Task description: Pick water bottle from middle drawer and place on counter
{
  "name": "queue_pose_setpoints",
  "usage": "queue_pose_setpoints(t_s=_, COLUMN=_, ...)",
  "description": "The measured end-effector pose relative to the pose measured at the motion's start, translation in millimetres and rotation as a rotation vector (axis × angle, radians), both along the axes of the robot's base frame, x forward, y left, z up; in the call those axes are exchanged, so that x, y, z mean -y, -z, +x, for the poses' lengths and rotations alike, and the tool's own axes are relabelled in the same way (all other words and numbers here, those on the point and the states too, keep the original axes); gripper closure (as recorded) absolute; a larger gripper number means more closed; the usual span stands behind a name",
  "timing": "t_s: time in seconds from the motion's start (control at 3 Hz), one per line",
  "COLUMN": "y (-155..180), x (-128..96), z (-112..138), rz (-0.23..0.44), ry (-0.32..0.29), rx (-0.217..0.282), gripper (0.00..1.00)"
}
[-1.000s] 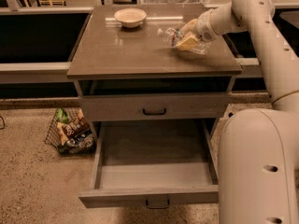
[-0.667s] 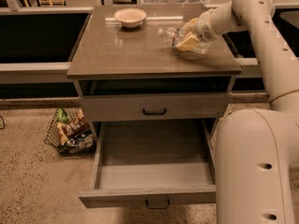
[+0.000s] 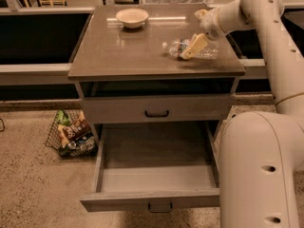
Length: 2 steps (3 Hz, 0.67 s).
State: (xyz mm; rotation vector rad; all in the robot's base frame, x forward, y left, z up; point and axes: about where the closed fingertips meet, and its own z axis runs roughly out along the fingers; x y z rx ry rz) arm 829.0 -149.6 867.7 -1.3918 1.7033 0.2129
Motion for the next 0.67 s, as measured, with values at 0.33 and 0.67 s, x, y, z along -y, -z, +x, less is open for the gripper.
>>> queue_pose_setpoints(t_s=0.33, y=-29, x=20, z=-1, rz=0.026, ry=0.037, rx=0.073, gripper=0.00)
queue_pose_setpoints(t_s=0.67, y=-54, x=35, z=-4, rz=0.044, ry=0.068, rx=0.142, gripper=0.00)
